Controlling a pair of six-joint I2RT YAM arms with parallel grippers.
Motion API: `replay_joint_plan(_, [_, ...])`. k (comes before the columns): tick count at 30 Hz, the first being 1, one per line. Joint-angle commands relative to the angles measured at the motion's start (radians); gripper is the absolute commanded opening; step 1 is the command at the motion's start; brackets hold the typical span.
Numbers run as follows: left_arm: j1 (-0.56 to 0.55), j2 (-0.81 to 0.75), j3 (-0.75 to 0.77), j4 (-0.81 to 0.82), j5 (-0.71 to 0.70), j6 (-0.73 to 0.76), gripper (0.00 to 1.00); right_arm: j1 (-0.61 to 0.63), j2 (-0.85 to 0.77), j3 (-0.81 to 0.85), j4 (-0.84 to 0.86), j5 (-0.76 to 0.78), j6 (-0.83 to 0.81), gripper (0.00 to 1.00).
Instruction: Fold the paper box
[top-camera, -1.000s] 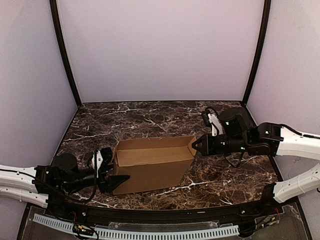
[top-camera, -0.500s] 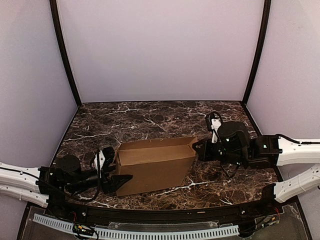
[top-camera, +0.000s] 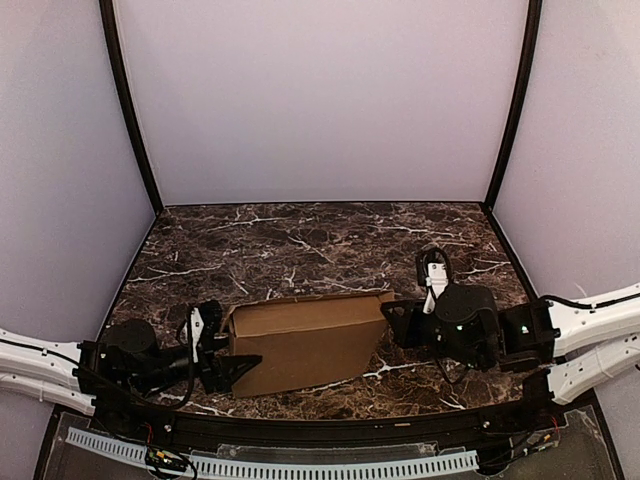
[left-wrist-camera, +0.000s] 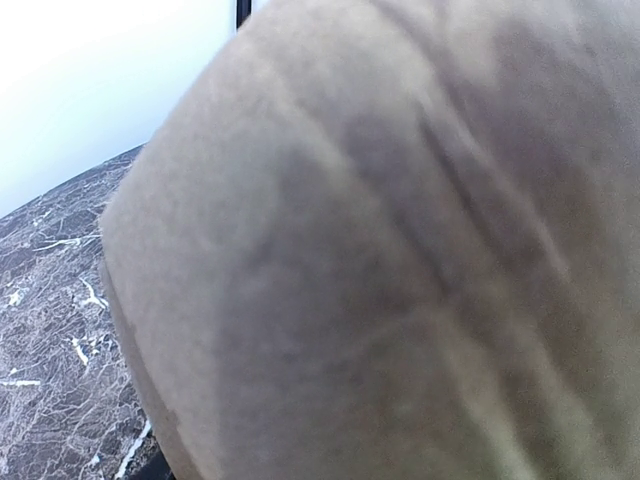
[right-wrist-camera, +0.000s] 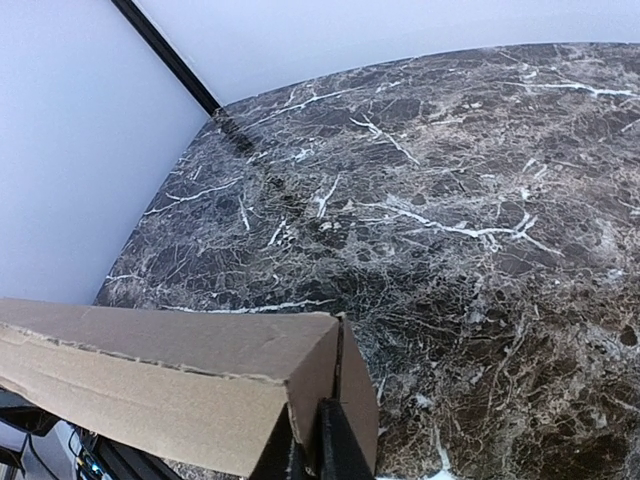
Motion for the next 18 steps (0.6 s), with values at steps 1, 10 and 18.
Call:
replay_joint_plan(1, [0.012, 0.007, 0.016, 0.056, -0.095, -0.073, 0.01, 0.097, 0.015, -0.026, -0.075, -0.115, 0.028, 0.11])
replay_joint_plan(10, [0.011, -0.02, 0.063, -0.11, -0.11, -0.027, 0.01, 0.103, -0.15, 0.003, -0.248, -0.02, -0.066, 0.56])
replay_joint_plan(18, [0.011, -0.021, 0.077, -0.168, -0.113, -0.018, 0.01, 0.102, -0.229, 0.115, -0.314, -0.046, -0.299, 0.87])
